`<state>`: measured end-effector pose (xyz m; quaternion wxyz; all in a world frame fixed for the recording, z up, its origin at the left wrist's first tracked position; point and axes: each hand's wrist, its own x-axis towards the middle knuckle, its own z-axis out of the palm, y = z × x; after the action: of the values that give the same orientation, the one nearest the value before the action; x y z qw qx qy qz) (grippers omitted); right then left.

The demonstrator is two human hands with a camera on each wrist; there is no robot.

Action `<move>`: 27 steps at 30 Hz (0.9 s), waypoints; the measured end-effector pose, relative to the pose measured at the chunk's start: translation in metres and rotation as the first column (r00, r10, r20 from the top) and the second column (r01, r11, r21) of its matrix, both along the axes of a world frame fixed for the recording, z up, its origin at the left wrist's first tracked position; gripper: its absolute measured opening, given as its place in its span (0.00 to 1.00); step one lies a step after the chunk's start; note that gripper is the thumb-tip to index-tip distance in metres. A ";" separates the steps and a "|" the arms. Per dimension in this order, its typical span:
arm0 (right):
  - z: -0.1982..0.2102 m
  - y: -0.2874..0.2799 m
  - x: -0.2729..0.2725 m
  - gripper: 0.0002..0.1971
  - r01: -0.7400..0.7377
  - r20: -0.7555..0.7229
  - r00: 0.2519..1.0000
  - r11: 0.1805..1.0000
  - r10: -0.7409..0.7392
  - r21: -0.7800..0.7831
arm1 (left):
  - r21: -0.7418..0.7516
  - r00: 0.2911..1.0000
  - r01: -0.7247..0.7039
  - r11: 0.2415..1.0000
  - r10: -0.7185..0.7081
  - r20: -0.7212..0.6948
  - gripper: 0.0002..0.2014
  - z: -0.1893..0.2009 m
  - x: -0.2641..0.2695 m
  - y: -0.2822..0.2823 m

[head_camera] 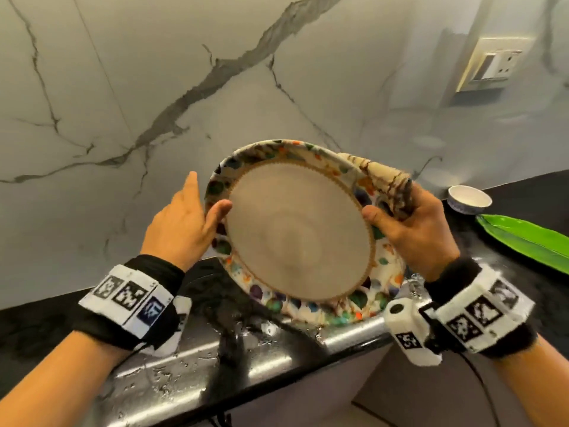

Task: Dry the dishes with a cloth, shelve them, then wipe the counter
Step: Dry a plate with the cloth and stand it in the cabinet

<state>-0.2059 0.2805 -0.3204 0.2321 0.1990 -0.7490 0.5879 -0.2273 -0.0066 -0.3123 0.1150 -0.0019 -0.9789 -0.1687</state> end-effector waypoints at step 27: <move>-0.054 -0.111 -0.002 0.39 -0.360 0.035 0.927 0.861 0.373 0.359 | 0.945 0.905 -0.089 -0.314 -0.423 -0.055 0.34 -0.026 0.062 0.053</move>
<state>-0.2078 0.1696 -0.3746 0.0894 0.3873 -0.7875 0.4710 -0.1657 0.0469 -0.3384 -0.1158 -0.0272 -0.4352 -0.8924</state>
